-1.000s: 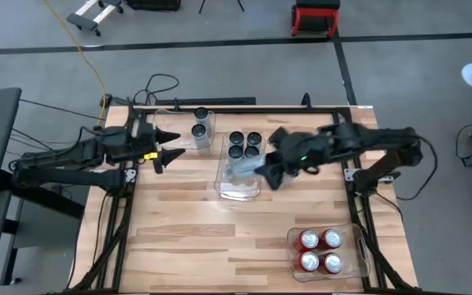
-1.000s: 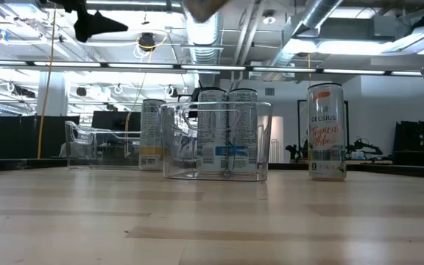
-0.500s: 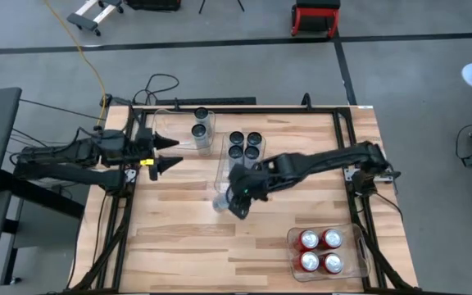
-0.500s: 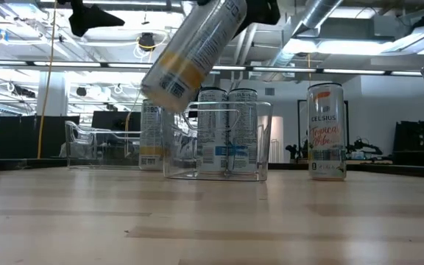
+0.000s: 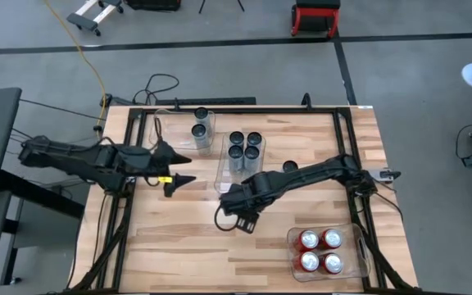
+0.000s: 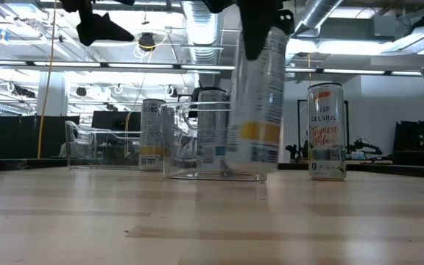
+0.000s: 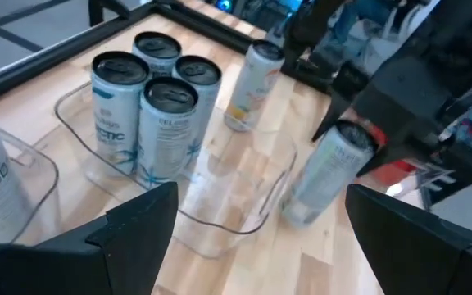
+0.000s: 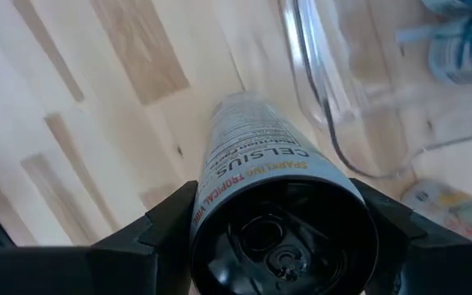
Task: Sort soda cans
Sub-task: Put the white yellow soda can into the top transparent bin
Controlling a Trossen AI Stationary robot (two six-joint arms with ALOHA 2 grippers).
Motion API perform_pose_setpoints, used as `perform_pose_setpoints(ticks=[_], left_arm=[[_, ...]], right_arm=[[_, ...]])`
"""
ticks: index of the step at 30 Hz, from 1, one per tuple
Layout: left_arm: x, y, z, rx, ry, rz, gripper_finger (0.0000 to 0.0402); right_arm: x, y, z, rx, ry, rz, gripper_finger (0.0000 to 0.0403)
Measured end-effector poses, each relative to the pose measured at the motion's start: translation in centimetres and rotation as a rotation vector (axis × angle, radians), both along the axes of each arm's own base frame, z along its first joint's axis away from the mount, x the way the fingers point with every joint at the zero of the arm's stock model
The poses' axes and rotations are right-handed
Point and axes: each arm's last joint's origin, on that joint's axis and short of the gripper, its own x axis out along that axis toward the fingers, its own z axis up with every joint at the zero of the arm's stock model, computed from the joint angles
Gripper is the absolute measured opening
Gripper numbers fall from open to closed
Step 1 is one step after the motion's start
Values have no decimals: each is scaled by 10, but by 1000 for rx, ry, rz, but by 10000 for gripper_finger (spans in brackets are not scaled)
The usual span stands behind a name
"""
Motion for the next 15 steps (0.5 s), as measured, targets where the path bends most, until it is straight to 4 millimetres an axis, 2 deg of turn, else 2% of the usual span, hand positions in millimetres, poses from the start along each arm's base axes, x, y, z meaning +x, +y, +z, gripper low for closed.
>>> perform_pose_setpoints(ticks=[6, 12, 15], left_arm=[[18, -13, -7, 19, 2, -13, 348], [39, -27, -21, 34, 43, -52, 348], [48, -34, -28, 38, 61, -71, 348]], right_arm=[[-2, 5, -5, -26, 87, 14, 251], [1, 8, -3, -17, 48, 31, 251], [2, 11, -3, -18, 30, 78, 263]])
